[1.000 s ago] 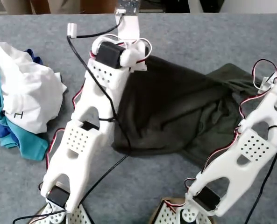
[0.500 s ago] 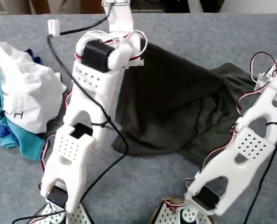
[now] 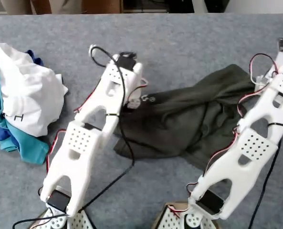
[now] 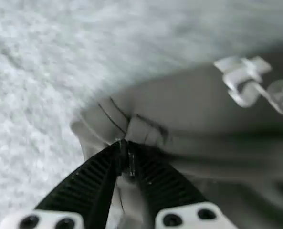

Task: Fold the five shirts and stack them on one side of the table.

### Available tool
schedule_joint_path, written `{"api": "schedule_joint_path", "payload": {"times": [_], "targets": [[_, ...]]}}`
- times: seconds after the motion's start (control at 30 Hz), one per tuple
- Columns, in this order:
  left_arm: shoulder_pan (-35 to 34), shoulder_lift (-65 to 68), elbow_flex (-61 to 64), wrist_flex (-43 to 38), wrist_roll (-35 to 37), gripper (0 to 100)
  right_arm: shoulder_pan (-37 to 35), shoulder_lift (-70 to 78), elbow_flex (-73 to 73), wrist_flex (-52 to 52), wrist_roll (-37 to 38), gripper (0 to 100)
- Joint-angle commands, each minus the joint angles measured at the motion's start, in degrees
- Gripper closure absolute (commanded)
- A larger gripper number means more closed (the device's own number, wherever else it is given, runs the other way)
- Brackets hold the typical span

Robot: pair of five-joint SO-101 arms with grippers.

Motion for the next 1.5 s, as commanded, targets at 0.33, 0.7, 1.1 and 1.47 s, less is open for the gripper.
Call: {"api": "schedule_joint_path", "payload": {"times": [0.33, 0.7, 1.1, 1.47], "targets": [[-2.2, 1.8, -17.05, 2.55, 5.36, 91, -1.54, -0.48, -2.68, -1.76, 0.62, 99.6], [-1.67, -0.84, -18.2, 2.37, 5.36, 75, -1.54, 1.8, -3.82, -3.08, 1.58, 99.6], [-1.93, 0.22, -17.05, -2.99, 5.36, 75, -1.45, 1.89, -3.56, -2.99, 1.49, 99.6], [-1.49, 5.49, -17.23, -7.3, 5.71, 75, -1.45, 1.89, -3.47, -3.16, 1.41, 99.6]]}}
